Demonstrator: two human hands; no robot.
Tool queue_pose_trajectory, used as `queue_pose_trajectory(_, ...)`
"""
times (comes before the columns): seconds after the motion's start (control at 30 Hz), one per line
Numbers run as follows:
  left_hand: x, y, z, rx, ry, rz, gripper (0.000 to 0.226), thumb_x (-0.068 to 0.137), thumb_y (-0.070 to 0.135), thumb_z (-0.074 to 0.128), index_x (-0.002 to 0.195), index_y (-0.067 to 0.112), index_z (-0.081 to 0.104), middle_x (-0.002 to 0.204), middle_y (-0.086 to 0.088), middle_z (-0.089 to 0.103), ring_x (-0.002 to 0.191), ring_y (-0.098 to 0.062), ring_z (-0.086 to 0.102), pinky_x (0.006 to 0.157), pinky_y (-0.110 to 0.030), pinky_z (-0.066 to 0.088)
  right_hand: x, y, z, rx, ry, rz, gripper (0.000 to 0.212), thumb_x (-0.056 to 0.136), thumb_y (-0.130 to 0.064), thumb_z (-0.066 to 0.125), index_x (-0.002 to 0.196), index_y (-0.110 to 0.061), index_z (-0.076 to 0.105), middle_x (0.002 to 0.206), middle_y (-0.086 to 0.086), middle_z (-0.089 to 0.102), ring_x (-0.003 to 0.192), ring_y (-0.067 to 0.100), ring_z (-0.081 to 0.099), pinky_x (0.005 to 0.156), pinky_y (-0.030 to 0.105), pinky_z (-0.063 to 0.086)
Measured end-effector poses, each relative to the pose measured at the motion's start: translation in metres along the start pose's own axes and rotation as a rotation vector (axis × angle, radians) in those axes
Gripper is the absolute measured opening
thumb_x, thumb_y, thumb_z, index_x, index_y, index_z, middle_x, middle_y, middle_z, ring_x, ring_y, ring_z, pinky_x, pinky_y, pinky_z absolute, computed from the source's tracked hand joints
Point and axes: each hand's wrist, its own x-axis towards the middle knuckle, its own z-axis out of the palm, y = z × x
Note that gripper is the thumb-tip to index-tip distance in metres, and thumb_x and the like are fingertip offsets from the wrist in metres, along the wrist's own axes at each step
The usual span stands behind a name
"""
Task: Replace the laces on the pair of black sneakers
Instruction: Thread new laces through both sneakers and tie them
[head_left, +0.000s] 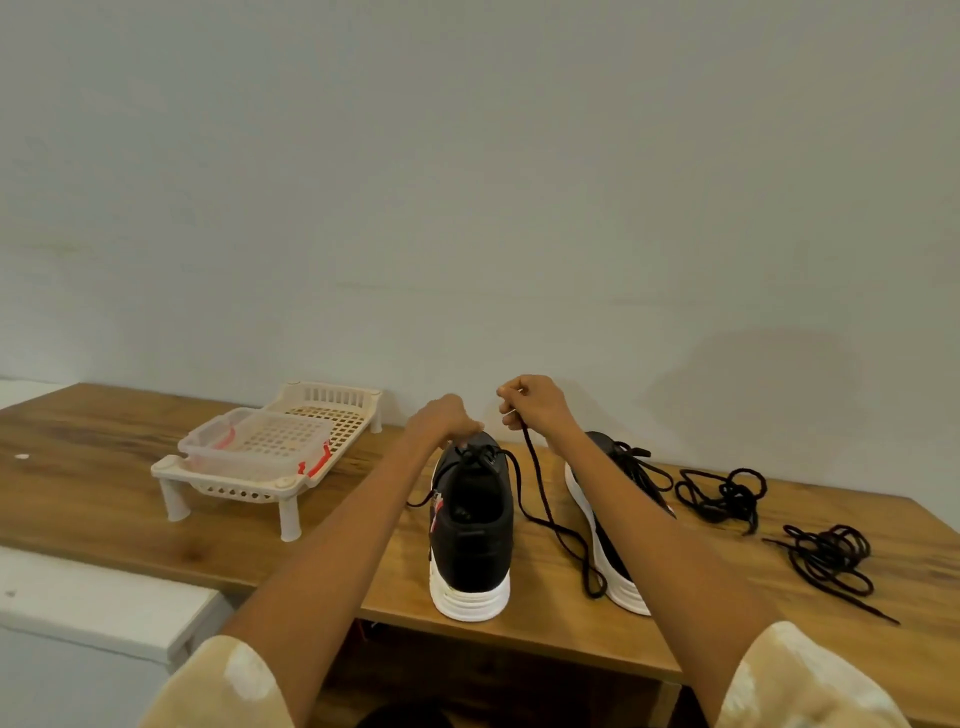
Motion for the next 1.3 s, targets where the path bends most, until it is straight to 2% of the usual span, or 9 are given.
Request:
queue_pose_trajectory(0.2,-0.002,0.001,0.0,0.079,-0.147,-0.059,0.034,0.089,0.032,0.064,0.074,0.009,0.045,0.068,-0.003,0.051,0.056,-0.015,0.047,0.046,-0.024,0.037,0.001,-0.001,0.015,-0.172,-0.106,0.017,0.024,0.095,-0.001,0.046,0.111,0.007,0.063,0.075,0.012,0.057,0.061,0.013,0.052,0.059,0.016,0.05)
queue_pose_trajectory(0.33,-0.003,-0.002,-0.006,0.057,-0.17,-0.116,0.028,0.095,0.022,0.054,0.071,0.01,0.047,0.064,-0.002,0.053,0.048,-0.012,0.043,0.041,-0.021,0.034,-0.003,-0.003,0.02,-0.24,-0.222,0.022,0.033,0.093,0.006,0.042,0.122,0.002,0.057,0.096,0.015,0.066,0.09,0.02,0.063,0.078,0.025,0.053)
queue_pose_trajectory(0.53,-0.005,-0.001,0.003,0.218,-0.248,-0.145,0.033,0.097,0.032,0.044,0.073,0.01,0.043,0.073,-0.006,0.049,0.057,-0.015,0.044,0.065,-0.027,0.043,-0.006,0.001,0.027,-0.429,-0.274,-0.035,0.021,0.089,-0.002,0.057,0.108,0.0,0.065,0.111,0.015,0.069,0.106,0.025,0.064,0.093,0.033,0.05)
queue_pose_trajectory(0.63,-0.006,0.006,0.001,0.201,-0.332,-0.173,0.028,0.1,0.032,0.038,0.09,0.007,0.047,0.086,-0.008,0.052,0.069,-0.016,0.049,0.078,-0.028,0.043,-0.005,0.005,0.025,-0.467,-0.256,-0.056,0.019,0.09,-0.001,0.056,0.105,-0.001,0.067,0.109,0.014,0.069,0.103,0.024,0.064,0.086,0.029,0.049)
queue_pose_trajectory(0.77,-0.007,0.012,0.001,0.175,-0.393,-0.206,0.037,0.101,0.04,0.035,0.108,0.006,0.049,0.08,-0.008,0.053,0.064,-0.018,0.054,0.081,-0.031,0.047,-0.001,0.009,0.021,-0.459,-0.21,-0.048,0.016,0.09,-0.002,0.056,0.103,-0.002,0.065,0.105,0.014,0.071,0.094,0.022,0.067,0.076,0.023,0.051)
queue_pose_trajectory(0.83,-0.005,0.013,0.001,0.122,-0.382,-0.223,0.036,0.099,0.038,0.042,0.107,0.004,0.051,0.089,-0.011,0.059,0.071,-0.022,0.06,0.077,-0.032,0.052,-0.002,0.011,0.018,-0.442,-0.213,-0.033,0.016,0.09,-0.003,0.058,0.103,-0.002,0.066,0.105,0.014,0.07,0.083,0.017,0.065,0.069,0.017,0.048)
queue_pose_trajectory(0.93,-0.002,0.013,-0.003,0.094,-0.303,-0.191,0.031,0.095,0.032,0.053,0.088,0.002,0.054,0.103,-0.014,0.067,0.08,-0.023,0.064,0.082,-0.032,0.055,-0.004,0.012,0.016,-0.469,-0.249,-0.046,0.018,0.089,-0.004,0.06,0.104,-0.002,0.069,0.109,0.013,0.069,0.096,0.02,0.063,0.079,0.022,0.046)
queue_pose_trajectory(1.07,-0.011,-0.008,-0.008,-0.129,-0.211,-0.198,0.032,0.096,0.027,0.052,0.071,0.008,0.049,0.071,-0.005,0.059,0.053,-0.014,0.057,0.048,-0.023,0.044,-0.008,0.011,0.019,-0.468,-0.257,-0.079,0.016,0.085,-0.004,0.065,0.099,-0.001,0.073,0.107,0.013,0.07,0.103,0.023,0.063,0.086,0.026,0.047)
queue_pose_trajectory(1.3,-0.006,-0.042,0.001,-0.445,-0.208,-0.213,0.025,0.093,0.03,0.058,0.08,0.009,0.058,0.078,-0.006,0.063,0.069,-0.021,0.062,0.073,-0.037,0.055,-0.016,0.024,0.039,-0.485,-0.204,-0.103,0.016,0.088,-0.008,0.063,0.1,-0.006,0.074,0.105,0.011,0.072,0.097,0.022,0.065,0.082,0.022,0.046)
